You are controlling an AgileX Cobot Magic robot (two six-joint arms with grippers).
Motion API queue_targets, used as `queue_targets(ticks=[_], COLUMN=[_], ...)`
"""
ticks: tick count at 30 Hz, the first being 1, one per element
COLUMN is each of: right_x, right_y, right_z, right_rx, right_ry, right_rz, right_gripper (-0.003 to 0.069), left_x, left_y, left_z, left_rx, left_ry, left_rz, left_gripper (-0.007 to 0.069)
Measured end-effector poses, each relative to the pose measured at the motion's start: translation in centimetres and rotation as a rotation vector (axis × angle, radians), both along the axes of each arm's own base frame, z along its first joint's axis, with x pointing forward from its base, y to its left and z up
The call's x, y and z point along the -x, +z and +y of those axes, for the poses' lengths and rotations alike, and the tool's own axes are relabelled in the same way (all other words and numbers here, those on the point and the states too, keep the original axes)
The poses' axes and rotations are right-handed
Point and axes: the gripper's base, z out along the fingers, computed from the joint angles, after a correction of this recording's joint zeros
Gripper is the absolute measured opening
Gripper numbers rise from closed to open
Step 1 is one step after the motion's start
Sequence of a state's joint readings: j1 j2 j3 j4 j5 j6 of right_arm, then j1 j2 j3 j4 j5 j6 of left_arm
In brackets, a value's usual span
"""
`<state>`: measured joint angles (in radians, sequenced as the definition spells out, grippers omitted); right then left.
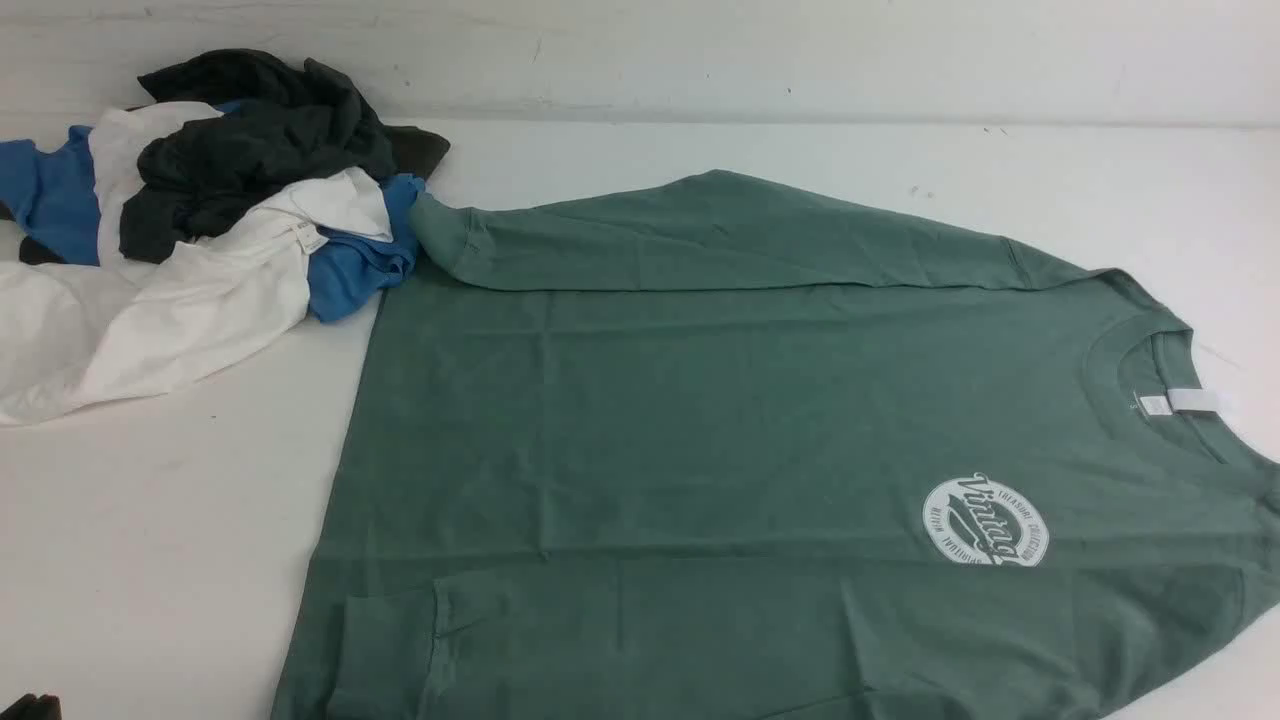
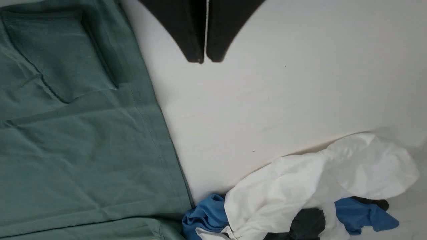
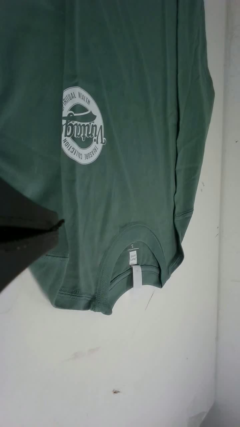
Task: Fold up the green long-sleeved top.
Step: Use the left arm to clamp the cuff closest to it
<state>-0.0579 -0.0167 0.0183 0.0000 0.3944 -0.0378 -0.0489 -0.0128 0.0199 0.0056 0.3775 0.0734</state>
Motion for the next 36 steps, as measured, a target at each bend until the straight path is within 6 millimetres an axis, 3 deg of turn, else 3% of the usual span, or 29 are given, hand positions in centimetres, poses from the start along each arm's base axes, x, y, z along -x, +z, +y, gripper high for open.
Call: queue_targets(ticks=[21, 28, 36], right_x=[0.0, 0.0, 0.0], right_y=[0.0, 0.0, 0.0], right_z=[0.0, 0.0, 0.0], right_rx=[0.0, 0.0, 0.0], right_ry=[0.0, 0.0, 0.0], right_rz=[0.0, 0.0, 0.0], right_gripper=[-0.0015, -0.0015, -0.0015], left_x=[0.0, -0.3, -0.2], left_y=[0.1, 1.3, 4.5], left_z=[0.0, -0.4, 0.7], left_rx=[0.006, 0.251, 0.524], left_ry=[0.0, 0.009, 0.091], left_rz=[-0.008, -0.15, -0.513], left_gripper=[-0.0004, -0.0004, -0.0004])
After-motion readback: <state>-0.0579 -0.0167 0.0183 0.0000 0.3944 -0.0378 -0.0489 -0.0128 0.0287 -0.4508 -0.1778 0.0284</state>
